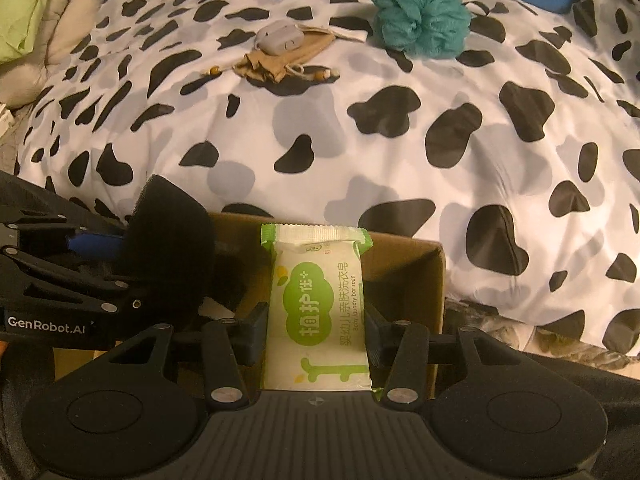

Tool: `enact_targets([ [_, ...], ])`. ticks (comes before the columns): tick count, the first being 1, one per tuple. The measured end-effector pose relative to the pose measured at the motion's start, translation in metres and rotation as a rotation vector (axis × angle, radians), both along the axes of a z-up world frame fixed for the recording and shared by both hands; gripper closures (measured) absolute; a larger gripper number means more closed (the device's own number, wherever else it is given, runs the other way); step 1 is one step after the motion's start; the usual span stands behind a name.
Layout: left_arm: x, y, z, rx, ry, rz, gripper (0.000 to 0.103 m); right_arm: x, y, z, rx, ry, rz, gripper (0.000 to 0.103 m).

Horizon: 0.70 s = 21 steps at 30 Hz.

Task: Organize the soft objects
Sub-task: 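Lift and carry the wipes pack and foam pad with both tools to the box, then open the right tool dropping the wipes pack while the left tool releases the foam pad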

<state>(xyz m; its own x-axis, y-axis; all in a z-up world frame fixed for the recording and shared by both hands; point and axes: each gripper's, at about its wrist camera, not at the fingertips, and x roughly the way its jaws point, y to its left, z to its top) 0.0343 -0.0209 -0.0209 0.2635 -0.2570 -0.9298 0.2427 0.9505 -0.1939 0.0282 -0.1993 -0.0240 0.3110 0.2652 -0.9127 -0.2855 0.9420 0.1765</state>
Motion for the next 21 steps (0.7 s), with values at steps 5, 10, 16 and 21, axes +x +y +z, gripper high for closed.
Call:
enact_targets([
  [5, 0.0, 0.0, -0.002, 0.006, 0.015, -0.002, 0.04, 0.001, 0.001, -0.005, -0.009, 0.03, 0.001, 0.051],
  [10, 0.004, 0.002, -0.01, 0.041, 0.051, 0.035, 0.034, 0.003, -0.004, -0.003, -0.008, 0.022, -0.023, 0.019],
  [16, 0.006, 0.007, -0.011, 0.049, 0.051, 0.071, 0.029, 0.005, -0.002, -0.004, -0.047, 0.015, -0.022, 0.004],
  [21, 0.007, 0.009, -0.011, 0.053, 0.052, 0.088, 0.029, 0.006, -0.002, -0.005, -0.064, 0.015, -0.031, 0.0],
])
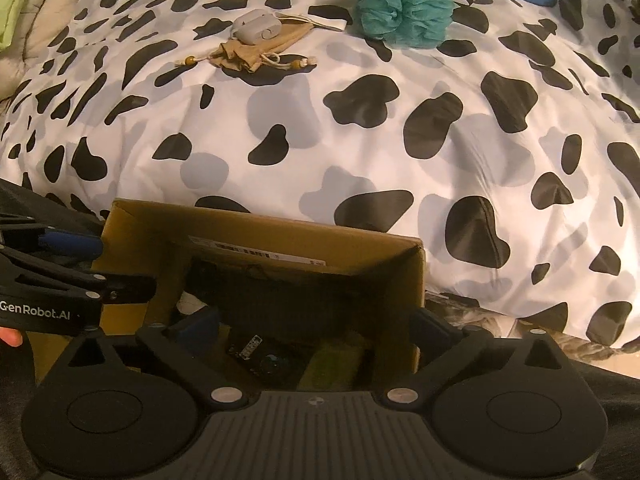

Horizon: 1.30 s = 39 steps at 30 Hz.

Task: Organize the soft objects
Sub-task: 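Open the right tool dropping the wipes pack while the left tool releases the foam pad, then move both open tools back toward the loofah and earbud case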

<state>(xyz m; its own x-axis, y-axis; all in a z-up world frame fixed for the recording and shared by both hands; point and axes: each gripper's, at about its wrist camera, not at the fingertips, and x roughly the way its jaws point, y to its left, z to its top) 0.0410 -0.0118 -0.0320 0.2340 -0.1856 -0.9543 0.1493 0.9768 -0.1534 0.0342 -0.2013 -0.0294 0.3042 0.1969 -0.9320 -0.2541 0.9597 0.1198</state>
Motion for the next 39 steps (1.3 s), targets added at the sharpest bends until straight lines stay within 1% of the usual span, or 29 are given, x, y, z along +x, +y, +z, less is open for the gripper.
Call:
enact_targets([
  [8, 0.0, 0.001, 0.001, -0.005, -0.011, 0.012, 0.029, 0.0, 0.002, 0.0, -0.023, -0.008, 0.007, 0.0],
  [16, 0.001, 0.006, 0.005, -0.012, -0.043, 0.046, 0.029, 0.002, -0.004, 0.003, -0.032, -0.039, -0.031, 0.0],
  [23, 0.002, 0.01, 0.01, -0.025, -0.078, 0.075, 0.029, 0.003, -0.009, 0.013, -0.025, -0.105, -0.061, 0.0],
  [30, 0.002, 0.011, 0.017, -0.033, -0.125, 0.079, 0.029, 0.002, -0.011, 0.022, -0.031, -0.19, -0.075, 0.0],
  [35, 0.001, 0.01, 0.023, -0.032, -0.176, 0.079, 0.029, 0.002, -0.013, 0.028, -0.042, -0.241, -0.087, 0.0],
  [39, 0.001, 0.009, 0.03, -0.029, -0.227, 0.079, 0.029, 0.004, -0.018, 0.03, -0.049, -0.254, -0.119, 0.0],
])
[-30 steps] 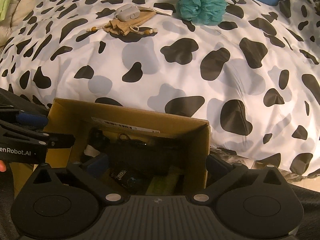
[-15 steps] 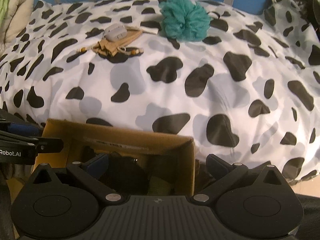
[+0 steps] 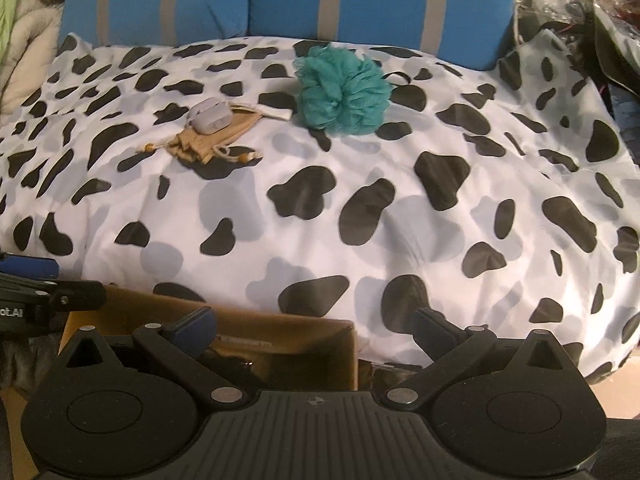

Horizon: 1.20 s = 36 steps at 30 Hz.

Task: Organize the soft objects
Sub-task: 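Move both open tools back toward the loofah and earbud case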

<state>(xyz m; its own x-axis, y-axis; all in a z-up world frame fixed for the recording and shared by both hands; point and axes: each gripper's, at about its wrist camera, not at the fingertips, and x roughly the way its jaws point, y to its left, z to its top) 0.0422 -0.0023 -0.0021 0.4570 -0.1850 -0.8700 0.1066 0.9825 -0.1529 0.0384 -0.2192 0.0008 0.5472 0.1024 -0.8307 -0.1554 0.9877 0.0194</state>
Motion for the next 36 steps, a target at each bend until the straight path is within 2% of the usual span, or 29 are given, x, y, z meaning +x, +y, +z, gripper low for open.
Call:
enact_targets([
  [7, 0.004, -0.001, 0.006, 0.008, -0.053, -0.002, 0.029, 0.006, -0.009, 0.004, 0.019, -0.012, -0.048, 0.0],
  [16, 0.01, 0.001, 0.014, -0.001, -0.142, 0.011, 0.029, 0.015, -0.008, 0.011, 0.001, -0.07, -0.019, 0.0],
  [31, 0.036, -0.005, 0.017, 0.035, -0.248, -0.056, 0.029, 0.051, -0.019, 0.008, -0.02, -0.113, -0.002, 0.0],
  [36, 0.047, -0.006, 0.018, 0.049, -0.28, -0.083, 0.029, 0.062, -0.027, 0.007, 0.0, -0.117, -0.014, 0.0],
])
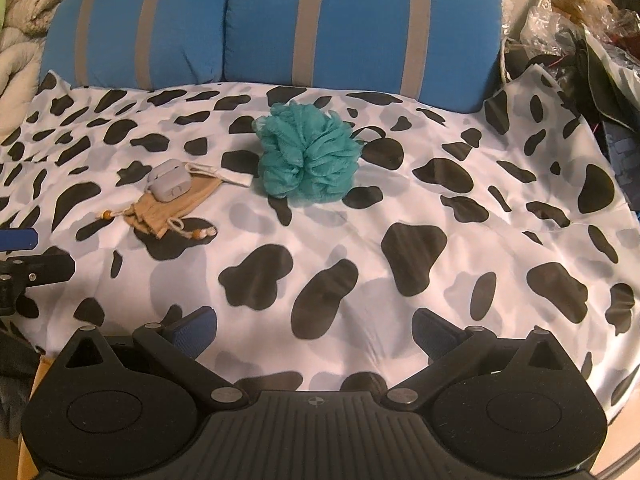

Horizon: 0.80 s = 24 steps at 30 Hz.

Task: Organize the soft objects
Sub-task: 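Move both open tools back toward the loofah and earbud case, then lower the left tool onto the white earbud case and close it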

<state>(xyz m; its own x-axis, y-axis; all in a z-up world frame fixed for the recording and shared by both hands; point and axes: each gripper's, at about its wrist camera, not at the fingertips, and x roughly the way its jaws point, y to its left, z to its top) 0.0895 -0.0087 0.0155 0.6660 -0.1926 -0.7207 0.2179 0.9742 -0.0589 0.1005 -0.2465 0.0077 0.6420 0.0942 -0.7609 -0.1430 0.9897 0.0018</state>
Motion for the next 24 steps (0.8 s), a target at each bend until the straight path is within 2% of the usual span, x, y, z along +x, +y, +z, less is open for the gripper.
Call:
enact_targets([
  [7, 0.019, -0.001, -0.002, 0.03, -0.036, -0.021, 0.029, 0.014, -0.003, -0.003, -0.004, -0.003, 0.008, 0.0],
  [15, 0.036, -0.002, 0.001, 0.009, -0.088, -0.068, 0.029, 0.032, -0.008, -0.005, 0.004, -0.006, 0.005, 0.0],
  [17, 0.041, -0.004, 0.0, 0.012, -0.092, -0.083, 0.027, 0.037, -0.009, -0.006, 0.006, -0.003, 0.005, 0.0],
  [18, 0.044, -0.004, 0.0, 0.018, -0.091, -0.09, 0.022, 0.039, -0.009, -0.006, 0.006, -0.001, 0.007, 0.0],
  [24, 0.066, -0.006, -0.008, 0.055, -0.08, -0.11, 0.022, 0.053, -0.011, -0.008, 0.004, -0.001, 0.012, 0.0],
])
